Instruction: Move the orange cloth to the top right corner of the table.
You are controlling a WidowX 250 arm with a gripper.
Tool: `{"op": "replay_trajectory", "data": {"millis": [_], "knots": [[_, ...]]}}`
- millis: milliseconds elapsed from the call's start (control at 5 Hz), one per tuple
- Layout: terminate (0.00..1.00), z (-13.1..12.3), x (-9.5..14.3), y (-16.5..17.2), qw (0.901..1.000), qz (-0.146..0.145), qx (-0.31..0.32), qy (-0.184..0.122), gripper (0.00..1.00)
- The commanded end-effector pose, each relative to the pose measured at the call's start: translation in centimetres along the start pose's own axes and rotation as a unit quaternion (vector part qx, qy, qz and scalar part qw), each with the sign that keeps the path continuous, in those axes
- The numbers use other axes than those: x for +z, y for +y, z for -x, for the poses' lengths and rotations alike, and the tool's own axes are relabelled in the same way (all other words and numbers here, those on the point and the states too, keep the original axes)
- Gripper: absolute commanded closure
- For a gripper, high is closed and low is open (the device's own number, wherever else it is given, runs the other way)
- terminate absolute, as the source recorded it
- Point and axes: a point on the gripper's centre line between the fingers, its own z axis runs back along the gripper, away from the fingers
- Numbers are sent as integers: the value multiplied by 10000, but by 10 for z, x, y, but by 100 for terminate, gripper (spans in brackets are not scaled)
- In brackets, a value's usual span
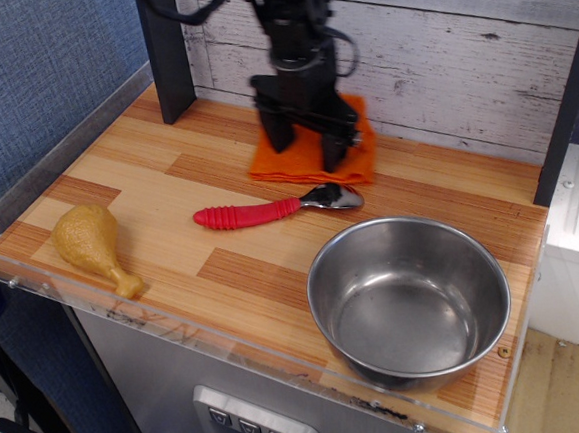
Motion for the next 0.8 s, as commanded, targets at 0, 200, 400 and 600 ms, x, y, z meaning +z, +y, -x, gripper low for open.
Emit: {"op": "replay_trajectory", "data": {"millis": [0,200,400,600], "knots": [[0,-10,11,-46,9954,53,-935,-186,0],[0,-11,10,-65,9913,179,-1287,-187,0],[0,-11,11,-78,9872,247,-1569,-169,0],[0,-11,12,-89,9821,258,-1856,-175,0]]}}
